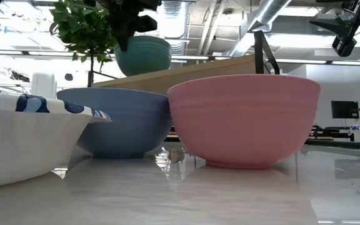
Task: Place and stack bowls onto a shelf
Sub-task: Put the green bowl on the shelf, then stack the blue bowl on top of the green bowl on the shelf
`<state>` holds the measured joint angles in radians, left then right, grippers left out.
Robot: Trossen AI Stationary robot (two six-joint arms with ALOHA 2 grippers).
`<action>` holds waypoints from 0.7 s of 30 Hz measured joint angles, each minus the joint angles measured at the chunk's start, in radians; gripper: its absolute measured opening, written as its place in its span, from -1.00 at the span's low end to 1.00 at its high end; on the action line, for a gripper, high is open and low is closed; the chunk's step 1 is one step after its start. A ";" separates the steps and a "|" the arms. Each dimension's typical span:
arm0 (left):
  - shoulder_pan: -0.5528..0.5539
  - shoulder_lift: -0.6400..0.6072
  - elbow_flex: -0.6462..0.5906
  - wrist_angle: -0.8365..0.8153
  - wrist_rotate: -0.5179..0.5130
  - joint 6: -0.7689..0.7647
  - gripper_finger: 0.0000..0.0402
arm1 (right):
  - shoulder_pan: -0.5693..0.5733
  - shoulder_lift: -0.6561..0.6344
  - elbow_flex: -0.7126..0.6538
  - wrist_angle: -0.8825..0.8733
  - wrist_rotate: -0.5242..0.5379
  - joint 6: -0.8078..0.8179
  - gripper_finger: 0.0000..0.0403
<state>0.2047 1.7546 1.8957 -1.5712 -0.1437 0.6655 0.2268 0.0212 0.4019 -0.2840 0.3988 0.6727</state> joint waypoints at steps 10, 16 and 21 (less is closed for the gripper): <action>0.000 0.000 0.000 0.000 -0.018 0.005 -0.84 | 0.000 0.000 0.000 0.000 0.000 -0.003 0.05; 0.000 0.000 0.000 0.018 -0.045 -0.023 -0.52 | 0.000 0.000 0.000 0.000 0.000 -0.010 0.05; 0.000 0.000 0.000 0.015 -0.089 -0.053 -0.38 | 0.000 0.000 0.000 0.000 0.000 -0.016 0.05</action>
<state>0.2047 1.7546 1.8959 -1.5562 -0.2331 0.6124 0.2268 0.0212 0.4019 -0.2844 0.3985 0.6567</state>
